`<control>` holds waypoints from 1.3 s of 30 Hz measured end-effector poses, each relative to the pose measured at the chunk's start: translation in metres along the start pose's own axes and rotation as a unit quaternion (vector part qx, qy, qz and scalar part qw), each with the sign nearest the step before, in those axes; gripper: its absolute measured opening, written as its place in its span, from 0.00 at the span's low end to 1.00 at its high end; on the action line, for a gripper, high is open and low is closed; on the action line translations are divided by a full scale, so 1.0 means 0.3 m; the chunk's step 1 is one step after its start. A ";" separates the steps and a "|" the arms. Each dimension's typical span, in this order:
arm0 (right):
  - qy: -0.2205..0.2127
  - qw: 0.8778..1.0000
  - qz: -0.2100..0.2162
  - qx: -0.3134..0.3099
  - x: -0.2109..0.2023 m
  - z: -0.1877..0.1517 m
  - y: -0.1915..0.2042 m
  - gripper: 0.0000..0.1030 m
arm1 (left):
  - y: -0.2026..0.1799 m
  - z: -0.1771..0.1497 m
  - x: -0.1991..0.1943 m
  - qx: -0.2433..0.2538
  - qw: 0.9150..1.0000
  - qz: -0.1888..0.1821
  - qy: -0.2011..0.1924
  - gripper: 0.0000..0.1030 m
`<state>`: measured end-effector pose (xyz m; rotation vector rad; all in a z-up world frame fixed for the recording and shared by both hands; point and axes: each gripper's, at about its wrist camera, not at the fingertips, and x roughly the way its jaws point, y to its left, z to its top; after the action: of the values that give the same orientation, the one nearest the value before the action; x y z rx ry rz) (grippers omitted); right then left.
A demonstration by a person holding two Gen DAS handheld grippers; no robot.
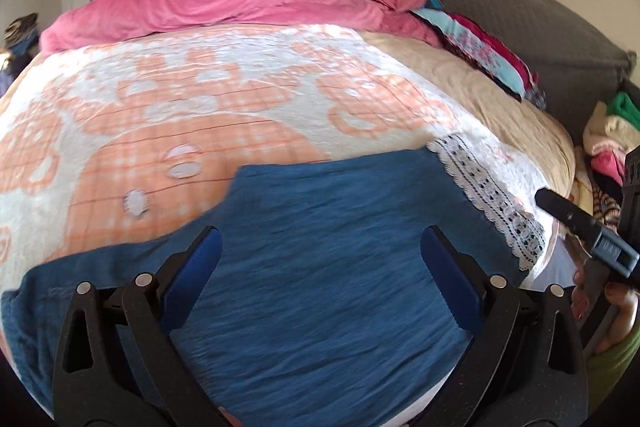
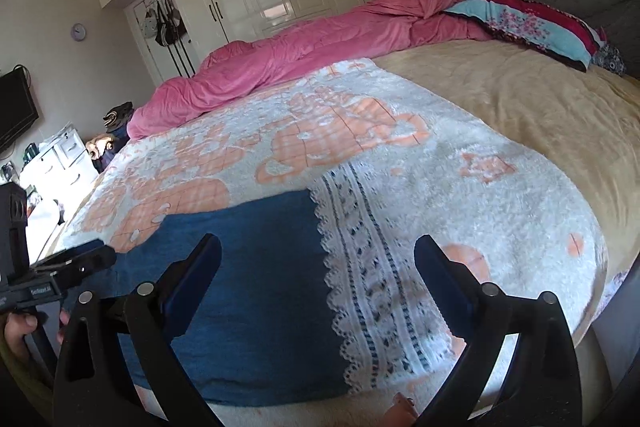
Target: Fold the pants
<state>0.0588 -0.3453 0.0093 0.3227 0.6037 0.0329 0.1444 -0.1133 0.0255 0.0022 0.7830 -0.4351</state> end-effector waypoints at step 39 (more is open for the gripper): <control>0.047 0.992 -0.019 0.119 0.012 -0.150 -0.153 0.94 | -0.307 0.310 0.522 0.098 0.985 -0.051 0.129 0.91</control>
<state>0.0337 -0.3756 -0.0417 0.5425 0.7084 -0.0610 0.2708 -0.2714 -0.0006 0.2064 0.9953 -0.6162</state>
